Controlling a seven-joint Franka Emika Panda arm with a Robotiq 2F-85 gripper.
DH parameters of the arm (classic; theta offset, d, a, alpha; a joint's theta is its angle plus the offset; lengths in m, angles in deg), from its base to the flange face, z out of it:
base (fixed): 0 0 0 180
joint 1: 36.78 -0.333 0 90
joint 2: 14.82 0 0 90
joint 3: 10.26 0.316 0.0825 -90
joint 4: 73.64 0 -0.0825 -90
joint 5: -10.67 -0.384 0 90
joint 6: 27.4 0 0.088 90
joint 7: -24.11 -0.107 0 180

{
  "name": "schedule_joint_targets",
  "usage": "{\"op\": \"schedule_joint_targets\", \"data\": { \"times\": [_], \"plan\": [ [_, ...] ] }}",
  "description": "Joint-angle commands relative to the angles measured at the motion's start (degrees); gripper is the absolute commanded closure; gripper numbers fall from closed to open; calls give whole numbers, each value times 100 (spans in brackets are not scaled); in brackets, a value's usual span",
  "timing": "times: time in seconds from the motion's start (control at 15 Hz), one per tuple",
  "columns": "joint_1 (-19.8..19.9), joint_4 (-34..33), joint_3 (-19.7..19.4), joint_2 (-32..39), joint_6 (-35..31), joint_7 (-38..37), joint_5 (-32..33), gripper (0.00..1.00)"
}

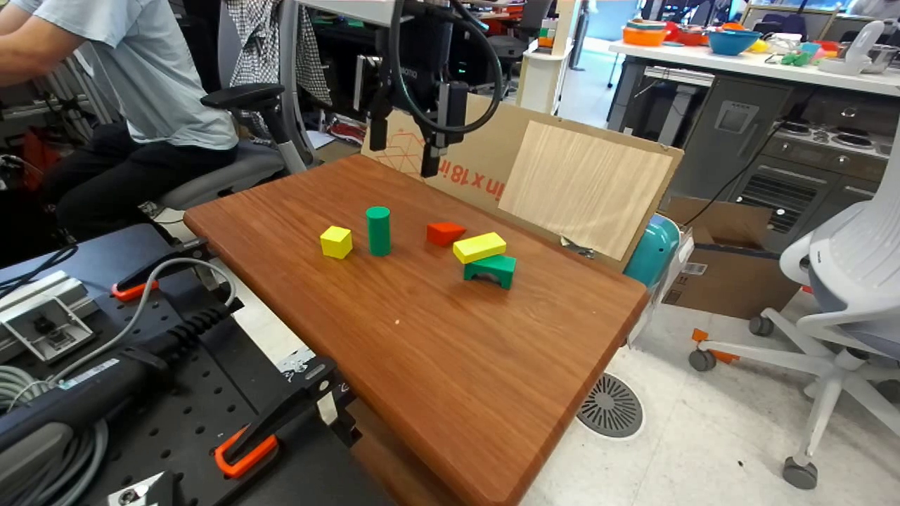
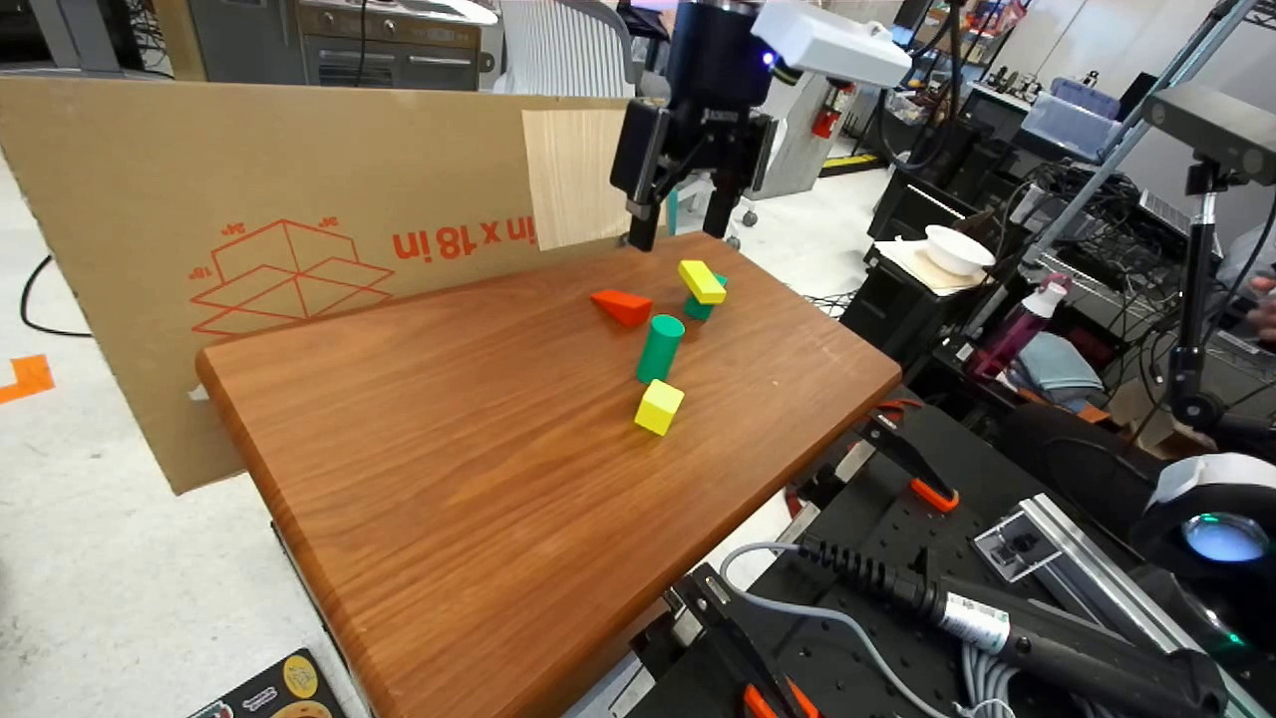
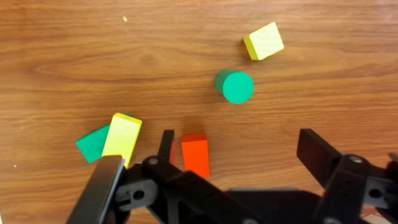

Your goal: Move the orange block to the back of the table

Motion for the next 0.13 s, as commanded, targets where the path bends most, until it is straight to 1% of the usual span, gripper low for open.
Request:
{"op": "schedule_joint_targets", "data": {
  "times": [0.0, 0.07],
  "plan": [
    [6, 32, -11, -41, 28, 20, -9, 0],
    [7, 52, -10, -53, 29, 22, -10, 0]
  ]
}}
